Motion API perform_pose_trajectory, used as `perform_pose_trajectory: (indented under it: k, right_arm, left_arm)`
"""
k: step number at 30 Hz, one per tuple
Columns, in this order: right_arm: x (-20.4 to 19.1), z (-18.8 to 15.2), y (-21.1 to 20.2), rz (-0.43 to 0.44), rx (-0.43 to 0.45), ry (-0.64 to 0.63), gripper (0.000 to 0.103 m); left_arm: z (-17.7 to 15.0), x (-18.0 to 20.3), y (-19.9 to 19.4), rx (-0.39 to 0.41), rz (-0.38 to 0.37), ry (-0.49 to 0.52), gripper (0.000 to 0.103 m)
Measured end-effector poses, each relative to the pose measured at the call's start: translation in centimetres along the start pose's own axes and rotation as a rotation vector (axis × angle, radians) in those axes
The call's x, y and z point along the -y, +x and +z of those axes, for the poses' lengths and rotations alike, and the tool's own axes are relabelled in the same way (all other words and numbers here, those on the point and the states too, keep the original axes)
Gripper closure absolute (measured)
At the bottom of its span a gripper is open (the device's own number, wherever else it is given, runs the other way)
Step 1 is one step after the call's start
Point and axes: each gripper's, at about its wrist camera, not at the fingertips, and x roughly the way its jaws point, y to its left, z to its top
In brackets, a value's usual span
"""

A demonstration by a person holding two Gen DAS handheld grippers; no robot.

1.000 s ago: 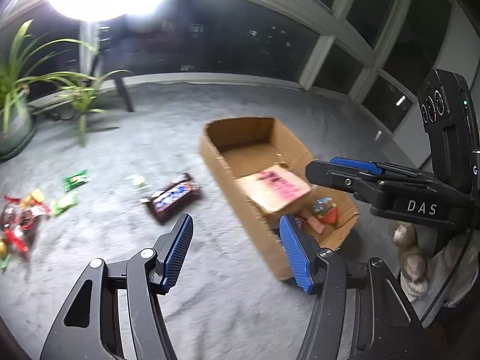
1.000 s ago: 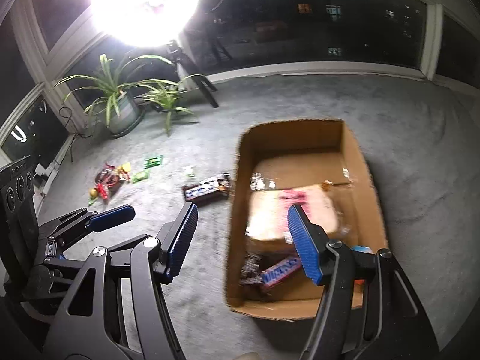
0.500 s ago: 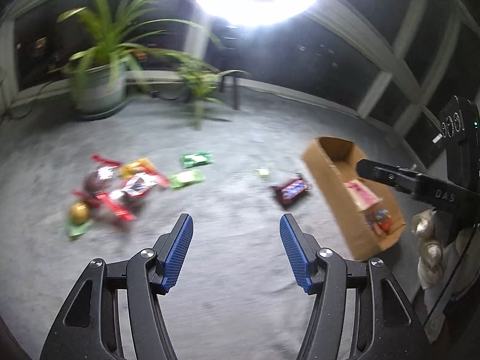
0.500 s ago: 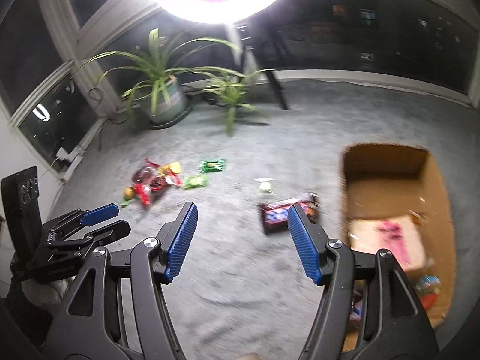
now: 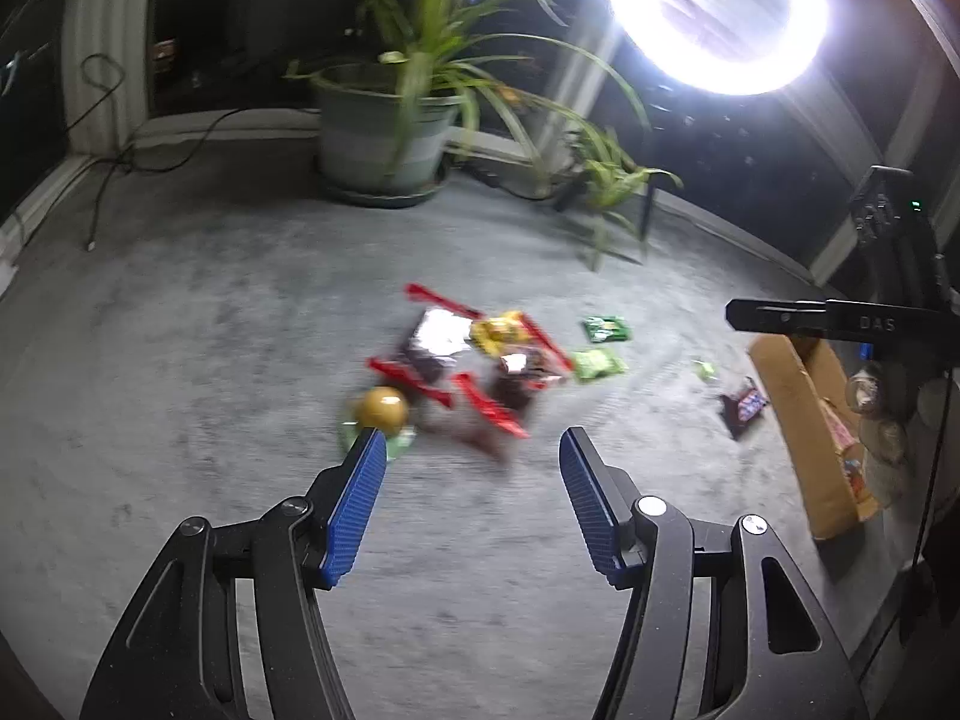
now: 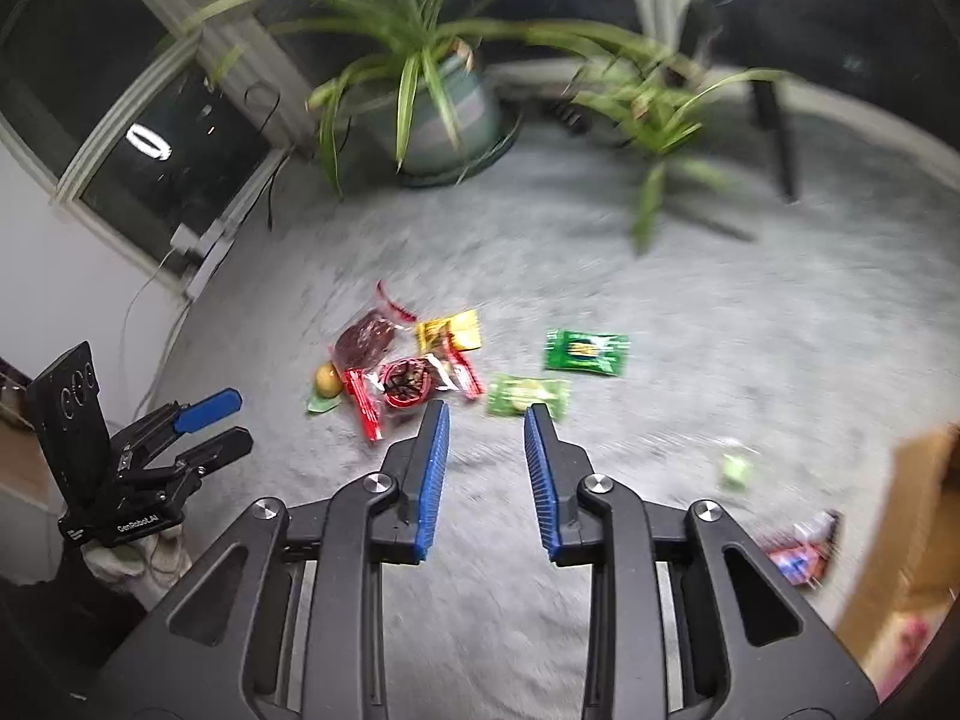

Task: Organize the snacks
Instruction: 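Grasp the yellow ball snack with the left tool while the right tool grasps the light green candy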

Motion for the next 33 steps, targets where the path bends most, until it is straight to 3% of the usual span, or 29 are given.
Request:
perform_pose_trajectory:
  k: [8, 16, 28, 31, 33]
  right_arm:
    - [1.3, 2.3, 7.4, 0.043, -0.117, 0.015, 0.076]
    - [1.4, 2.8, 10.9, 0.028, -0.178, 0.0, 0.077]
    - [3.7, 1.2, 9.3, 0.077, -0.204, 0.085, 0.078]
    - [3.0, 0.3, 8.9, 0.068, -0.199, 0.049, 0.078]
    - [1.9, -0.3, 8.8, 0.014, -0.189, -0.013, 0.078]
  left_arm:
    - [-0.5, -3.5, 0.7, -0.01, 0.044, -0.057, 0.044]
    - [-0.7, -4.8, 1.3, -0.02, 0.059, -0.084, 0.044]
    - [-0.6, -4.1, 3.1, -0.053, 0.041, -0.052, 0.044]
    - [-0.5, -3.8, 3.9, -0.061, 0.045, -0.033, 0.044]
    - [-0.3, -3.8, 4.5, -0.065, 0.055, -0.025, 0.044]
